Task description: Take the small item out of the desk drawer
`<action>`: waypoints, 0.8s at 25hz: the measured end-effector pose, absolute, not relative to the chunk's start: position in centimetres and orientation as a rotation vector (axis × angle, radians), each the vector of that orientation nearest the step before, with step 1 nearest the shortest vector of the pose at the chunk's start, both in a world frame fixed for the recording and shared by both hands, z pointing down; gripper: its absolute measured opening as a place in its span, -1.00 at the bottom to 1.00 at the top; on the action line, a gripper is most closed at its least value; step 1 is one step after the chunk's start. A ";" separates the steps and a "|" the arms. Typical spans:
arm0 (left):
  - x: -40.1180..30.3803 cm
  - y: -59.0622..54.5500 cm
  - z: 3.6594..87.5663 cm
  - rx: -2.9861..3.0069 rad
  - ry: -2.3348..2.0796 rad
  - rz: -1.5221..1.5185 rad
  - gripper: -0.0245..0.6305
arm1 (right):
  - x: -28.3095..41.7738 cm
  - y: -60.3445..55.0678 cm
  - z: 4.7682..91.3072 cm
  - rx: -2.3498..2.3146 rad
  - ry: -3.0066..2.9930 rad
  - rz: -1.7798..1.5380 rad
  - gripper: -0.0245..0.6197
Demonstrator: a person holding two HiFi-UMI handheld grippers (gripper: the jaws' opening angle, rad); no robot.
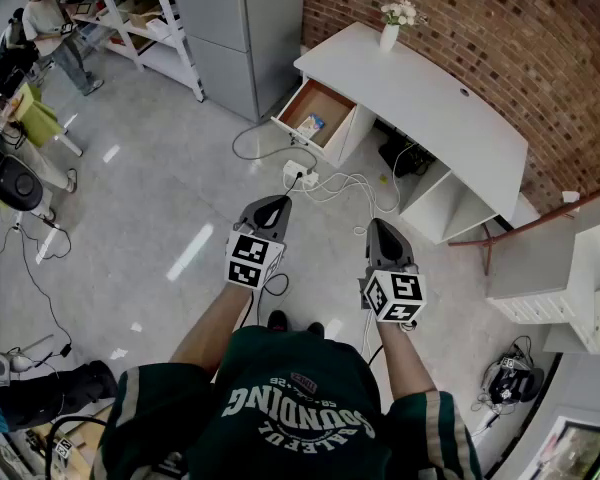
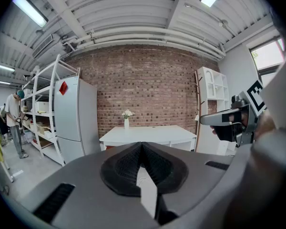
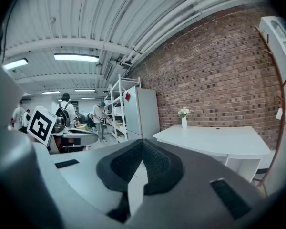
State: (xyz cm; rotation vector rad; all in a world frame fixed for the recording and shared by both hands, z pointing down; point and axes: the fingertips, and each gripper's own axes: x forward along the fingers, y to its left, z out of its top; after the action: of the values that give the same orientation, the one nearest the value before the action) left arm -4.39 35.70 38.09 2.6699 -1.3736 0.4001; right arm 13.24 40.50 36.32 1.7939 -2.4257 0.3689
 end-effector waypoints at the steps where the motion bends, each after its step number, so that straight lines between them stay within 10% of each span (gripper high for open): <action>1: -4.6 35.8 38.0 2.673 -1.374 0.398 -0.88 | 12.9 40.7 36.3 1.795 -2.429 0.354 -0.85; 20: -7.6 35.3 39.1 2.693 -1.308 0.402 -0.88 | 8.4 40.8 37.1 1.798 -2.433 0.356 -0.85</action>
State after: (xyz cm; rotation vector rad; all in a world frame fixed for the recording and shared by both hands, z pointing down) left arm -7.65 35.32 39.09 2.6928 -1.3084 0.4017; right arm 8.37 40.81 37.14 1.7976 -2.4331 0.3564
